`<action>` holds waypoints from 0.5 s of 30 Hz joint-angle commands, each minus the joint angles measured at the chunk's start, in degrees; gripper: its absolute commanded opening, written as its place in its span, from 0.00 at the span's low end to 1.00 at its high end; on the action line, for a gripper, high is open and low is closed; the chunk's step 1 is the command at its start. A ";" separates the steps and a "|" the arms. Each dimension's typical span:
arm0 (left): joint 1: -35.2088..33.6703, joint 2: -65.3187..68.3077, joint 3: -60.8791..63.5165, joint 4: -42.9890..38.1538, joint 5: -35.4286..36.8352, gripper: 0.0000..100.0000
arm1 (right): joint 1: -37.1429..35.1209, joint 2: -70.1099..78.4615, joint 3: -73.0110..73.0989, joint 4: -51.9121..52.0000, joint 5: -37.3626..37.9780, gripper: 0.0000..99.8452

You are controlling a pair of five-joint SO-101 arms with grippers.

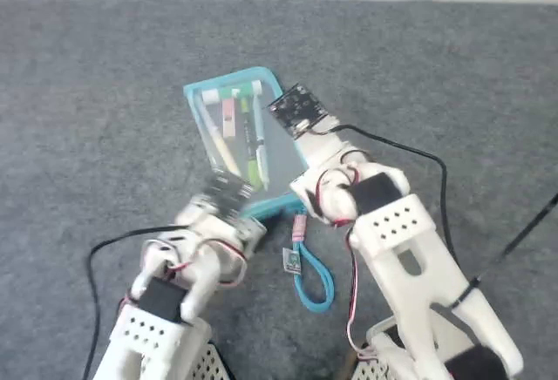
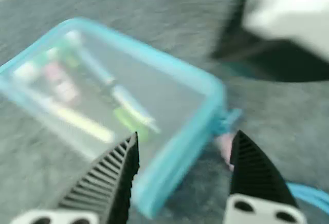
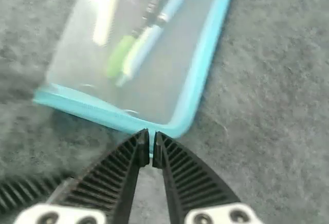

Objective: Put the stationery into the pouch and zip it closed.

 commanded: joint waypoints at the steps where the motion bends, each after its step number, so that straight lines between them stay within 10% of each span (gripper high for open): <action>1: -8.62 -0.97 -3.65 -2.29 2.90 0.27 | 0.66 6.29 -1.32 -0.84 1.49 0.01; 9: -20.31 -0.88 -3.91 -4.66 6.42 0.23 | -0.22 24.40 -9.23 2.59 0.70 0.01; 15: -24.18 -0.62 -3.65 -6.42 7.74 0.18 | -6.20 28.26 -15.56 10.77 -13.80 0.01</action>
